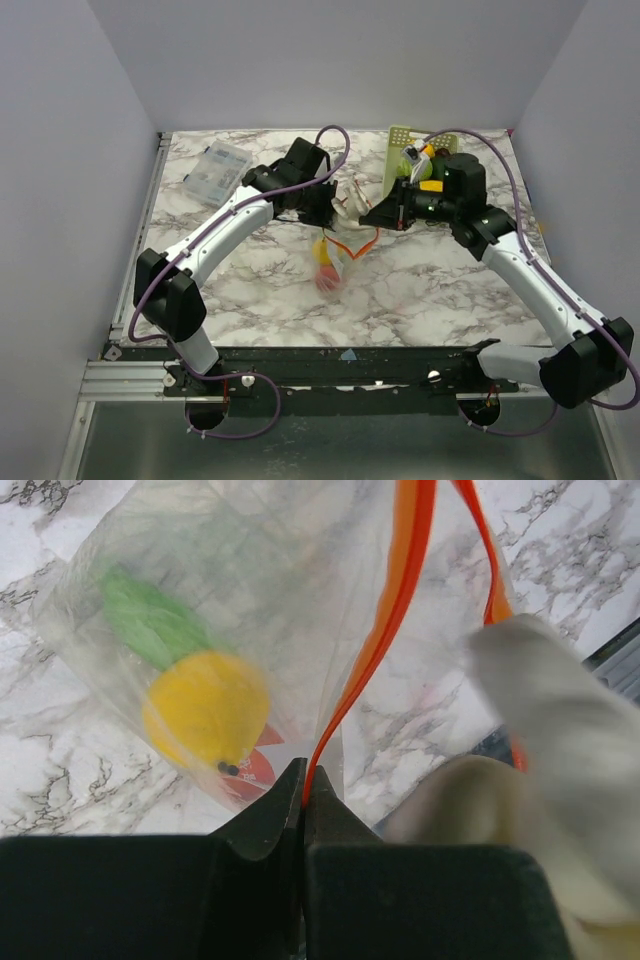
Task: Place the food in the zip-top bag and seal the zipper
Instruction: Place the fake vegetable in the zipper food storage bag.
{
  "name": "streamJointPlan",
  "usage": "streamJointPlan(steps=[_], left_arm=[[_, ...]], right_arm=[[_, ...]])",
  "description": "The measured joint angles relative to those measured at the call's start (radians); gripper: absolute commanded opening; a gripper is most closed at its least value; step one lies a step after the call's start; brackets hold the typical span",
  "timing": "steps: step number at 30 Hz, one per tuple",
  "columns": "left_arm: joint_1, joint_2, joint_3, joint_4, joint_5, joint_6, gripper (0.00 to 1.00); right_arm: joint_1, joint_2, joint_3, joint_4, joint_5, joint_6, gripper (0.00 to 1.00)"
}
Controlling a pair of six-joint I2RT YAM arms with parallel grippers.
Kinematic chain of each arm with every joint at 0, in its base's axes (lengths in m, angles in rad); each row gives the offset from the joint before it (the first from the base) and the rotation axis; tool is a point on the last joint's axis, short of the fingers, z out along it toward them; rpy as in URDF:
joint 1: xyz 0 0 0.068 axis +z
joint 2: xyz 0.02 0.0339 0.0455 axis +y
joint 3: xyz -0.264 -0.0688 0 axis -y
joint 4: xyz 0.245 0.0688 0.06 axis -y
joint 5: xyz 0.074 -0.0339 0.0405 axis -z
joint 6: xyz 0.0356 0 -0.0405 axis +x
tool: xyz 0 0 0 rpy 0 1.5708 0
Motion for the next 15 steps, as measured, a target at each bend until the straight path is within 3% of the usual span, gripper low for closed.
streamJointPlan(steps=[15], left_arm=[[0.003, -0.058, 0.000, 0.003, -0.003, -0.046, 0.00]], right_arm=[[0.224, 0.122, 0.110, -0.400, 0.485, -0.206, 0.00]])
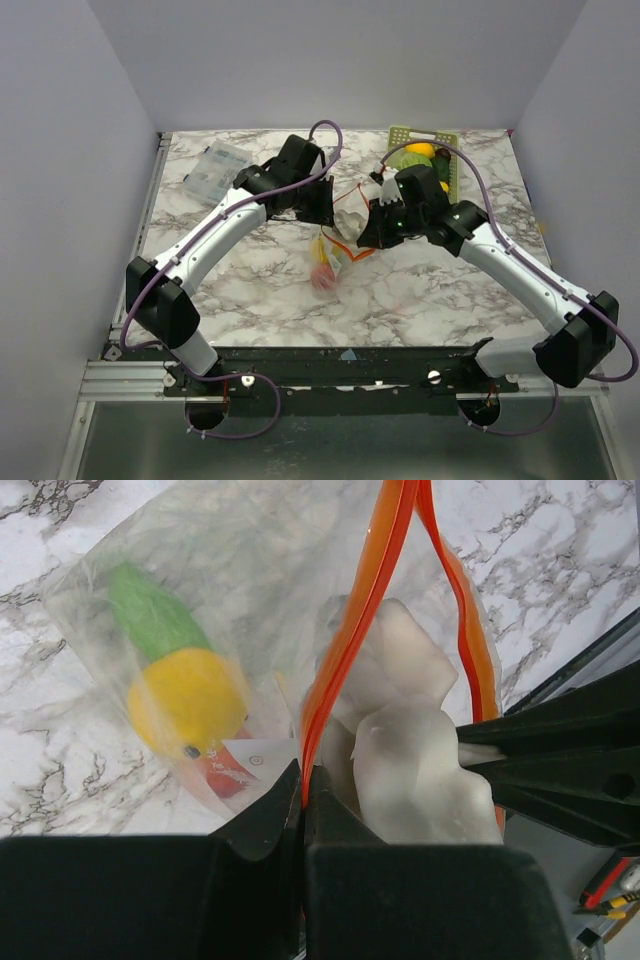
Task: Place the food in the zip-top bag and seal the zipper
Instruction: Place the fake vegetable in the zipper food storage bag.
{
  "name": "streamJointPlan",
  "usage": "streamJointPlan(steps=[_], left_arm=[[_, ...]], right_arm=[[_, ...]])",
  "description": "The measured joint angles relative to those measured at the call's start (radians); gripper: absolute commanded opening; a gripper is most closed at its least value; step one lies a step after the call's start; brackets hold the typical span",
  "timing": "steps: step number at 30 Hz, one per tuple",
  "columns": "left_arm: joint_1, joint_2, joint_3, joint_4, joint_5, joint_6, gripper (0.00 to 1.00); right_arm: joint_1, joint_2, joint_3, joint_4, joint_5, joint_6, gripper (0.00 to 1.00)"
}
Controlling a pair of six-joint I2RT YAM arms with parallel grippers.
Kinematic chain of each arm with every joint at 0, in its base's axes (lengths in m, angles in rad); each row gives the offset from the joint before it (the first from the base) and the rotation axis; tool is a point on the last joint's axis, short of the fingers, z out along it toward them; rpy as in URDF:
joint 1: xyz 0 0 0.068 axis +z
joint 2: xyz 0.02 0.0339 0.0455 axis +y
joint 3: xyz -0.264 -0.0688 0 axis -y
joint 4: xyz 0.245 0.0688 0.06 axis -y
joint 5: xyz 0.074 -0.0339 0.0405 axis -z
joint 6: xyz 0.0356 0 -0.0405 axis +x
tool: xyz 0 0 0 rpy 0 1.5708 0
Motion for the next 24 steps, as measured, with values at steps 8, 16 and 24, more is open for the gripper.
streamJointPlan(steps=[8, 16, 24], left_arm=[[-0.004, 0.000, 0.029, -0.015, -0.005, -0.009, 0.00], [-0.015, -0.004, 0.035, -0.026, -0.047, -0.010, 0.00], [-0.025, -0.005, 0.065, -0.031, -0.066, -0.010, 0.00]], right_arm=[[0.120, 0.119, 0.132, -0.096, 0.245, -0.037, 0.09], [0.137, 0.186, 0.172, -0.125, 0.550, -0.038, 0.24], [0.137, 0.153, 0.122, -0.081, 0.550, -0.026, 0.65]])
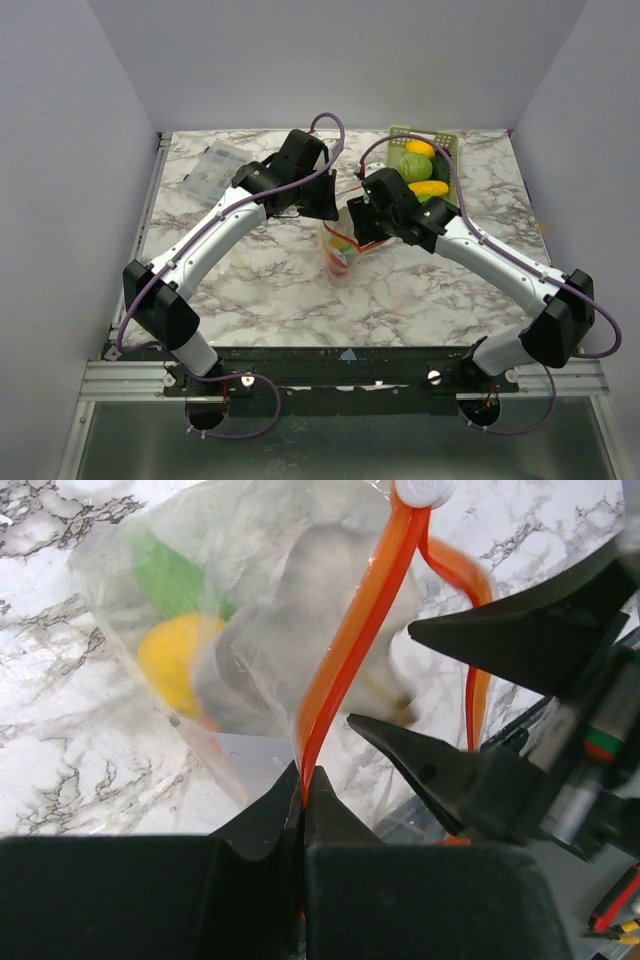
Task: Place the food in the zip-top bag and seal the zipper
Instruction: Place the fake vegetable in the zipper food storage bag, then pick up the fake fruit from the bin.
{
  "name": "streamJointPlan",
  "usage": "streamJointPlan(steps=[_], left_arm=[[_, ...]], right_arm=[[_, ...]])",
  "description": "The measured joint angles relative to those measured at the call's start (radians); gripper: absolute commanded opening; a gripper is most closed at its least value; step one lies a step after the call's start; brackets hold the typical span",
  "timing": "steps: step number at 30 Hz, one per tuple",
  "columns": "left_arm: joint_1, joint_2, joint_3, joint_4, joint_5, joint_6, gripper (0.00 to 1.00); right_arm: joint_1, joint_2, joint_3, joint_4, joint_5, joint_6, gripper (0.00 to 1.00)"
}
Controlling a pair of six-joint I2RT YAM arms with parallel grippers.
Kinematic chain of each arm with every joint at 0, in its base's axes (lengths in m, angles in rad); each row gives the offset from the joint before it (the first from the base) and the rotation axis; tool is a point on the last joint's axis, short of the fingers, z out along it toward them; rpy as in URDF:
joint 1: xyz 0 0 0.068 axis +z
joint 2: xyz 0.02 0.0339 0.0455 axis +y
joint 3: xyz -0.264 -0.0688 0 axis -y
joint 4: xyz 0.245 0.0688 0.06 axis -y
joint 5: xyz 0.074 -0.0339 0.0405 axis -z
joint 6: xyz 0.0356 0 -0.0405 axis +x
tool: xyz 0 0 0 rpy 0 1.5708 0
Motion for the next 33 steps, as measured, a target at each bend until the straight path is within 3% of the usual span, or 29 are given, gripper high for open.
streamJointPlan(steps=[5, 18, 28, 33], left_arm=[[0.000, 0.000, 0.019, -0.008, -0.008, 0.003, 0.00], [0.000, 0.006, 0.019, -0.020, -0.037, 0.031, 0.00], [0.000, 0.017, 0.000, -0.010, -0.039, 0.056, 0.00], [0.000, 0.017, -0.012, -0.005, -0.028, 0.061, 0.00]], right_arm=[[0.000, -0.072, -0.010, 0.083, -0.069, 0.023, 0.74], [-0.020, -0.141, 0.012, 0.195, 0.035, 0.052, 0.76], [-0.314, -0.193, 0.006, 0.311, 0.036, 0.148, 0.85], [-0.471, -0.116, 0.006, 0.375, -0.026, 0.202, 0.89]])
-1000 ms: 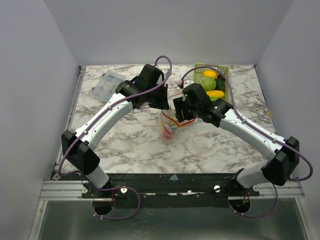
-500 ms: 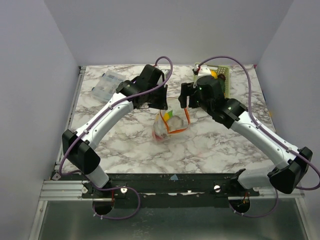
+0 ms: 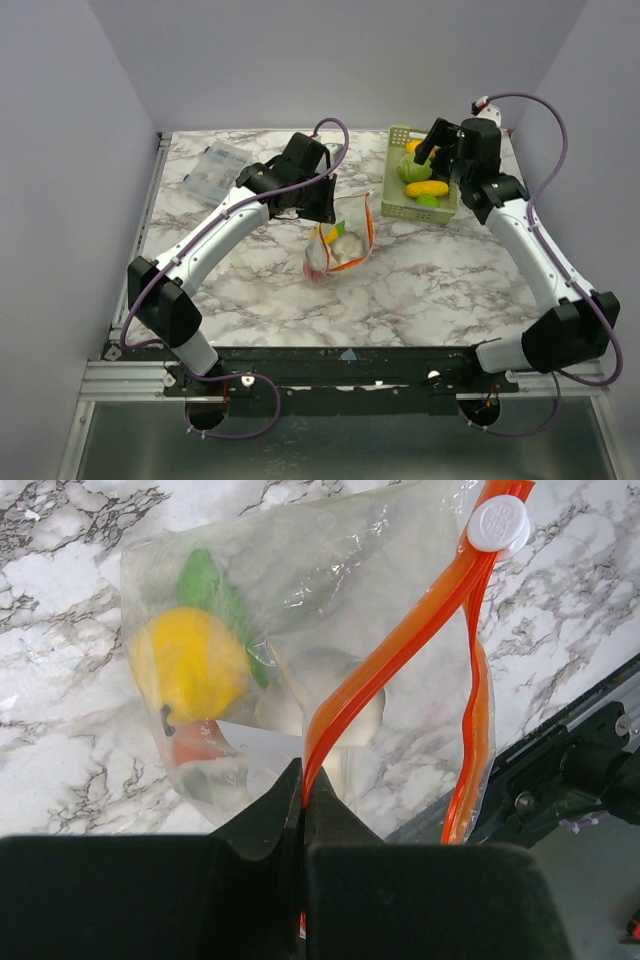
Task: Place the food in the zip-top bag and seal the zipper
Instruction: Pick up the fake fruit from the bin.
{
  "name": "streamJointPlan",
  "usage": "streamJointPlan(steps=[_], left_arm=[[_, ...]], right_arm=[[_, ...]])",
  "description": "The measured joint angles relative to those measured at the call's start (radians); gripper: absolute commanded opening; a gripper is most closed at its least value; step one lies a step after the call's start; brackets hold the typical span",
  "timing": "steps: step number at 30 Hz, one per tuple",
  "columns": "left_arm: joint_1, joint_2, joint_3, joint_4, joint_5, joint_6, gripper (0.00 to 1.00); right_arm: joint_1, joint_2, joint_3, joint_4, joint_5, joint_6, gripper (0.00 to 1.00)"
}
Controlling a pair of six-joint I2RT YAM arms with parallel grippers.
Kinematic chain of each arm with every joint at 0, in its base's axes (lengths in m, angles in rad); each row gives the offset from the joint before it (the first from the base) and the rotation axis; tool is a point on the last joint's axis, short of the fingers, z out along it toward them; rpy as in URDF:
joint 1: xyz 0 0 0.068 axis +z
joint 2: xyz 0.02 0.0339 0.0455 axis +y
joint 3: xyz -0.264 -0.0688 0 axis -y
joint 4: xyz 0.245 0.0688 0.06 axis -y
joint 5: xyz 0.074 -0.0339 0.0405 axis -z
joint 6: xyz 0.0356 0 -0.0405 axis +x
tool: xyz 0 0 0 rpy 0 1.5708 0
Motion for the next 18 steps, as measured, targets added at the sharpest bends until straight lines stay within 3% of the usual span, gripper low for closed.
streamJointPlan(steps=[9, 14, 18], left_arm=[[0.000, 0.000, -0.016, 0.010, 0.026, 0.011, 0.00], [0.000, 0.000, -0.018, 0.011, 0.035, 0.014, 0.00], [0.002, 0.000, -0.018, 0.012, 0.038, 0.014, 0.00]], right_arm=[[-0.233, 0.378, 0.028, 0.038, -0.194, 0.235, 0.84], [-0.262, 0.537, 0.050, 0.041, -0.223, 0.352, 0.75], [-0.256, 0.596, 0.070, 0.041, -0.224, 0.414, 0.75]])
